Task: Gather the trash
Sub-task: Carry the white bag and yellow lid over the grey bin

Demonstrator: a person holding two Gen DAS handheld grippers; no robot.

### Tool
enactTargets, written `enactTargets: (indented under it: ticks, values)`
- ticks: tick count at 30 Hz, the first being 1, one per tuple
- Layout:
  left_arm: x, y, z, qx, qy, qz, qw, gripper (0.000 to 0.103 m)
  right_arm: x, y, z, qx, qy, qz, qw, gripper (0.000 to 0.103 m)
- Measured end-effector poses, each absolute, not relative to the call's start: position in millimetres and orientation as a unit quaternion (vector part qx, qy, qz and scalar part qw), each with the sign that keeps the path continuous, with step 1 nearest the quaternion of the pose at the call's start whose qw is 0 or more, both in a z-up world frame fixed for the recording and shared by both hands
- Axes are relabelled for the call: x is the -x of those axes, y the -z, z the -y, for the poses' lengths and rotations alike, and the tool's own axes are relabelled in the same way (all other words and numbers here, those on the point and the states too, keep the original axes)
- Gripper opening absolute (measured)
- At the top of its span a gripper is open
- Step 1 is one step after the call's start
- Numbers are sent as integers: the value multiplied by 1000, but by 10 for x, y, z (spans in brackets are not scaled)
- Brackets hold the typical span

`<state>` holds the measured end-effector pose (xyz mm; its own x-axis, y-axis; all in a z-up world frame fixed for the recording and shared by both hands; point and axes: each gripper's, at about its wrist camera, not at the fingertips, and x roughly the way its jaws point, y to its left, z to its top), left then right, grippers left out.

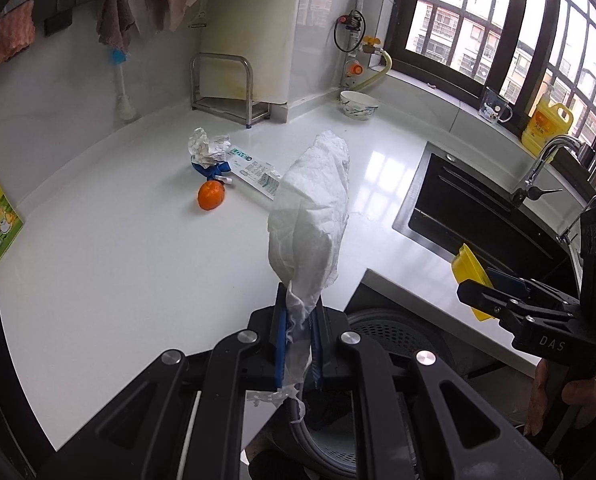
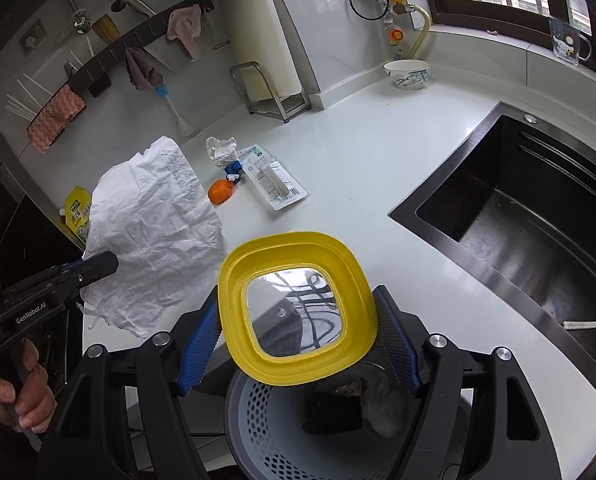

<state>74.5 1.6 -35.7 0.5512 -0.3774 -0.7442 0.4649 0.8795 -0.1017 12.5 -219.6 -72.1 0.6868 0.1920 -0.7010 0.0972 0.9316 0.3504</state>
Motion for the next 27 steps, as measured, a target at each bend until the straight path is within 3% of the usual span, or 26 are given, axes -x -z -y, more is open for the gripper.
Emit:
enactTargets:
  ticks: [27]
  values:
    - [127,620,532,-55,226,-431,872,11,705,1033,2621,-205,-42,-412,887,71]
